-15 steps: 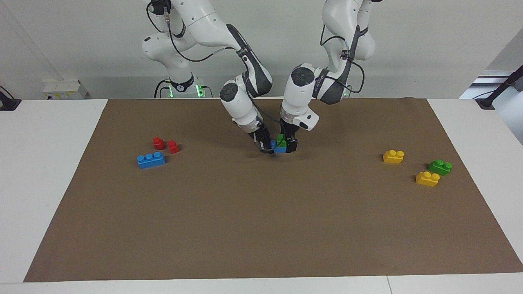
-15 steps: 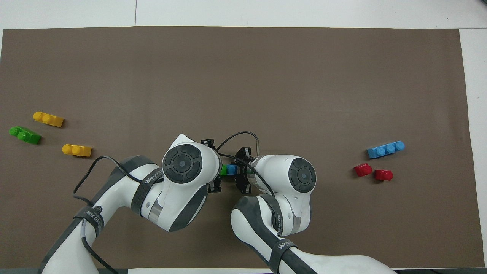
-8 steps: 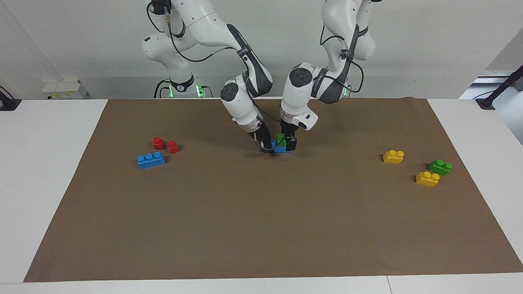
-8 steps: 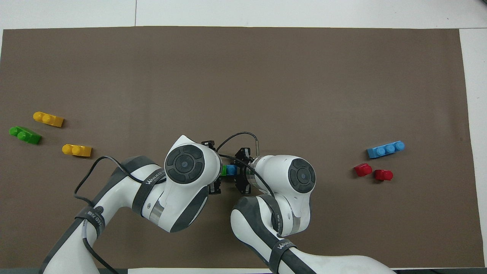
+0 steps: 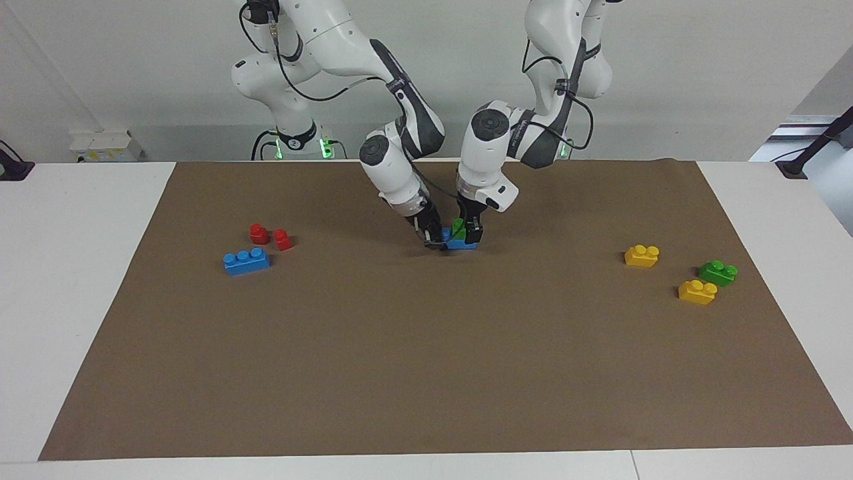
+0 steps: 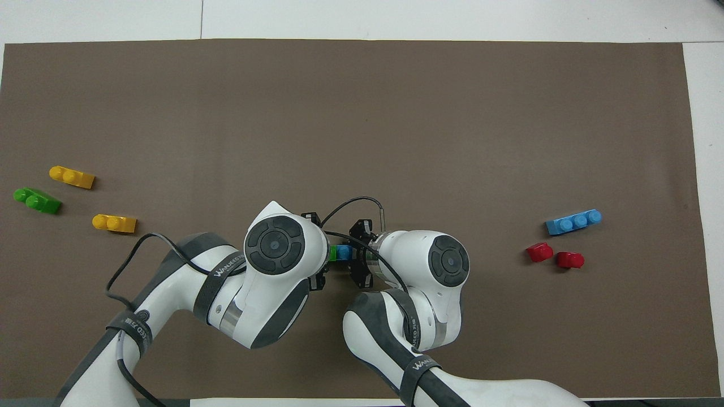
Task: Remove green block with left arm and hold with right
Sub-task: 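Close the left gripper on green while the right gripper grips blue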
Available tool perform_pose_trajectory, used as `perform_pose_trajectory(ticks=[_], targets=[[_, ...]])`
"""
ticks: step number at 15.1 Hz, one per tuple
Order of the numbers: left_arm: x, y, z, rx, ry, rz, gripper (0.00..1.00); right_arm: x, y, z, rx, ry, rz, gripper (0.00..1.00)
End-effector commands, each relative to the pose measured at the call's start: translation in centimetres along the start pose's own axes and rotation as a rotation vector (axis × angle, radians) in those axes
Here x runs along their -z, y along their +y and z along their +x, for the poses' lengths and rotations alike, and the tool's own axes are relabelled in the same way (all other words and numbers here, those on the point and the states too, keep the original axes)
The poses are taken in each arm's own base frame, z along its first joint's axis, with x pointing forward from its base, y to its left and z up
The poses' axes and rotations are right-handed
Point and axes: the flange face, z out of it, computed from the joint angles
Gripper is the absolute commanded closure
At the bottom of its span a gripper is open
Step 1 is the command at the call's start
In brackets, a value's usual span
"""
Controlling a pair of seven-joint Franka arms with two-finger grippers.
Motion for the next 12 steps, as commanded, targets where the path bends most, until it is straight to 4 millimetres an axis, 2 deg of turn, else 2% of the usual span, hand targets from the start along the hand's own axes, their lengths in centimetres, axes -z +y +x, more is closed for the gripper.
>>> perform_pose_trajectory(ticks=[1, 5, 7, 10, 12], targets=[[0.7, -0.5, 0.3, -0.02, 0.013, 0.002, 1.0, -0.3, 0.1, 0.5, 0.007, -0.005, 0.008, 1.0], [0.9, -0.1, 0.6, -0.009, 0.011, 0.0, 1.0, -0.3, 0.1, 0.6, 0.007, -0.004, 0.009, 1.0], [2.3, -0.1, 1.0, -0.005, -0.003, -0.014, 1.0, -0.2, 0.0, 0.7, 0.004, -0.004, 0.01, 1.0], [5.2, 0.8, 3.6, -0.015, -0.005, -0.015, 1.0, -0.2, 0.0, 0.7, 0.014, -0.004, 0.011, 1.0], [6.3, 1.5, 5.3, -0.028, -0.007, -0.016, 1.0, -0.2, 0.0, 0.7, 0.015, -0.004, 0.011, 1.0]])
